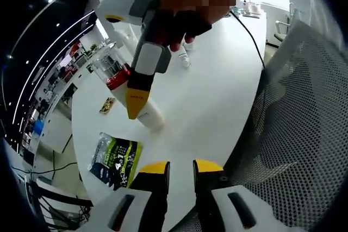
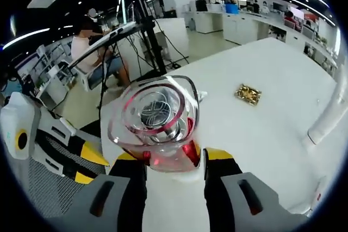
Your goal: Arrange the skincare products in the storage area until every visible bottle or jar stands upright without overlapping.
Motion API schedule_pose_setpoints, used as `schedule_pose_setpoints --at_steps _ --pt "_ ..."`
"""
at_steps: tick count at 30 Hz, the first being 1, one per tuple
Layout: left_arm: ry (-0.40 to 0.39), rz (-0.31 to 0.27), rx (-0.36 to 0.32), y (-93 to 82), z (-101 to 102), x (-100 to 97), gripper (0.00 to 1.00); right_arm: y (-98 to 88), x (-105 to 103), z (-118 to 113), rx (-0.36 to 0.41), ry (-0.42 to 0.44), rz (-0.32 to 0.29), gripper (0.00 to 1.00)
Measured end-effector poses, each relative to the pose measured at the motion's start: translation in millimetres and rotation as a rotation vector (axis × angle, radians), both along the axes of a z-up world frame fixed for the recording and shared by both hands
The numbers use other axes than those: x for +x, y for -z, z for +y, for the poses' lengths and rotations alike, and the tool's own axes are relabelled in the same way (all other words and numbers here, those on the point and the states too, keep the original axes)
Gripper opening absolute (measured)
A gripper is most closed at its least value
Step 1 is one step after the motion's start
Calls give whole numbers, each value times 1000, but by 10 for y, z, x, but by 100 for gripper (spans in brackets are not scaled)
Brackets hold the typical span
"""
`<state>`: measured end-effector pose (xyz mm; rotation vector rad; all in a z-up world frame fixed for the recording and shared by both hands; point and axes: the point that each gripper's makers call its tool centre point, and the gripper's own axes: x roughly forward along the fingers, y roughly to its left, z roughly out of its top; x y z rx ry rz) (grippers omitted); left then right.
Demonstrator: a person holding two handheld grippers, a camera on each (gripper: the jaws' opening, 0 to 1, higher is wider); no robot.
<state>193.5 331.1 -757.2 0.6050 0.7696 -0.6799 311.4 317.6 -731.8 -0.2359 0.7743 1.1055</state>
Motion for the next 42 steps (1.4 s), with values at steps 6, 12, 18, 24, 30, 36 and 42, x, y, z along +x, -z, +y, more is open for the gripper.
schedule_pose_setpoints --at_steps 6,12,18,24,30,36,42 --pt "-1 1 1 4 0 -1 18 16 42 -14 4 -13 -33 33" --pt "-4 5 3 3 8 -10 18 23 43 -17 -2 -47 -70 31" --pt "-8 5 4 6 15 -7 18 26 54 -28 -13 -69 -91 29" --pt "-13 9 6 20 25 -4 18 27 38 -19 -32 -112 -120 28" --pt "-15 9 7 12 31 -7 18 15 46 -20 -41 -126 -115 28" --pt "-16 7 8 10 35 0 18 -36 83 -115 -38 -98 -114 28" --pt "-20 4 10 14 42 10 18 -155 79 -226 -23 -72 -117 28"
